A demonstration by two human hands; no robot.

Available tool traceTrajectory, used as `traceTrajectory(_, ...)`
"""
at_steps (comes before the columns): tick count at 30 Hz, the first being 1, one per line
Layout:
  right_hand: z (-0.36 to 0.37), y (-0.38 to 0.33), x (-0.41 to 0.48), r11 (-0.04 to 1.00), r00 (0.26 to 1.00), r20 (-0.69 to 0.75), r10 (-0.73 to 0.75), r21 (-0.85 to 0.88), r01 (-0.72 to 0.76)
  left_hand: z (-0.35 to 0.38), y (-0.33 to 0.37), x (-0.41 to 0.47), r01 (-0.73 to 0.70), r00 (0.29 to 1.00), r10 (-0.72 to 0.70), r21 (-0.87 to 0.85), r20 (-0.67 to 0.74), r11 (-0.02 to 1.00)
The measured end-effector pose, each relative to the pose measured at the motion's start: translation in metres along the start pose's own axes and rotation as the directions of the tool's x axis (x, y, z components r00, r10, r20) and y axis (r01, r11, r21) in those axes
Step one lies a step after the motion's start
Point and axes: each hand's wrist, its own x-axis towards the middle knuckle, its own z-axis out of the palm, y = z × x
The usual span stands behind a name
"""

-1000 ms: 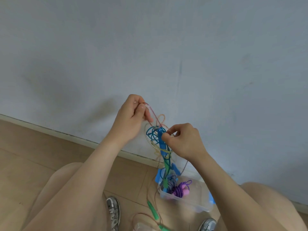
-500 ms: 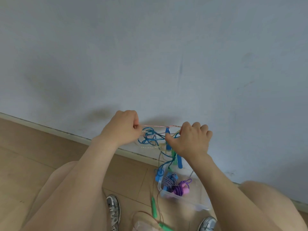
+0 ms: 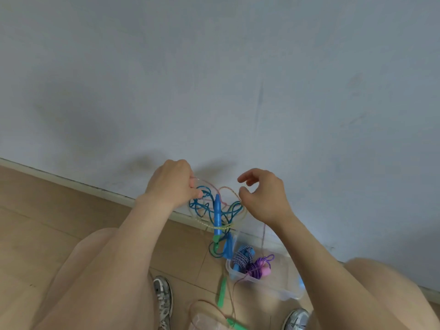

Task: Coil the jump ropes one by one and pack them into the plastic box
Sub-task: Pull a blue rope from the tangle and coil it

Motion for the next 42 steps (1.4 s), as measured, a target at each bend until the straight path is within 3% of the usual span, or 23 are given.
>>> traceTrajectory(2, -0.003, 0.0, 0.001, 1.0, 0.999, 0.032, -0.023, -0.009, 0.023, -0.001, 0.0, -0.002, -0.017, 0.999, 0.014, 0.079, 0.044, 0.997)
traceTrajectory(4, -0.003, 0.005, 0.002, 0.99, 0.995, 0.085, -0.045, -0.128, 0.056, -0.002, 0.0, -0.003, -0.006, 0.999, 0.008, 0.061, -0.033, 0.998)
traceTrajectory(7, -0.002, 0.013, 0.005, 0.956, 0.995, 0.077, -0.067, -0.282, 0.086, -0.008, 0.003, -0.003, 0.121, 0.967, -0.163, -0.21, -0.196, 0.97)
traceTrajectory(9, -0.001, 0.014, 0.006, 0.958, 0.998, 0.05, -0.04, -0.282, 0.053, -0.012, 0.007, -0.002, 0.177, 0.94, -0.282, -0.432, -0.193, 0.884)
traceTrajectory(11, 0.003, 0.014, 0.006, 0.954, 0.997, 0.072, -0.028, -0.295, 0.048, -0.014, 0.012, -0.002, 0.185, 0.939, -0.31, -0.539, -0.151, 0.822)
traceTrajectory(15, 0.006, 0.008, -0.002, 0.99, 0.988, 0.155, -0.012, -0.134, 0.033, -0.01, 0.02, -0.002, 0.161, 0.967, -0.244, -0.571, -0.072, 0.805)
traceTrajectory(21, 0.018, -0.004, -0.008, 0.967, 0.962, 0.102, -0.252, 0.07, 0.246, -0.01, 0.026, -0.004, 0.052, 0.992, -0.104, -0.499, -0.076, 0.865)
traceTrajectory(28, 0.032, -0.006, -0.008, 0.983, 0.975, -0.124, -0.185, -0.004, 0.186, -0.011, 0.029, -0.01, -0.076, 0.997, 0.076, -0.601, -0.025, 0.796)
traceTrajectory(32, 0.036, -0.006, -0.006, 0.978, 0.975, -0.09, -0.202, 0.028, 0.205, -0.015, 0.032, -0.013, -0.142, 0.987, 0.155, -0.674, -0.041, 0.725)
traceTrajectory(35, 0.04, -0.01, -0.005, 0.981, 0.981, 0.005, -0.193, 0.017, 0.193, -0.018, 0.034, -0.013, -0.157, 0.985, 0.153, -0.78, -0.08, 0.605)
traceTrajectory(39, 0.037, -0.006, -0.002, 0.991, 0.963, 0.24, -0.127, 0.077, 0.111, -0.019, 0.042, -0.012, -0.134, 0.989, -0.009, -0.908, -0.15, 0.397)
traceTrajectory(41, 0.039, -0.001, -0.003, 0.994, 0.948, 0.299, -0.108, 0.056, 0.096, -0.017, 0.041, -0.006, -0.046, 0.993, -0.098, -0.983, -0.064, 0.176)
traceTrajectory(42, 0.041, 0.0, -0.004, 0.994, 0.947, 0.304, -0.106, 0.034, 0.1, -0.017, 0.04, -0.002, 0.032, 0.991, -0.132, -0.999, 0.034, -0.011)
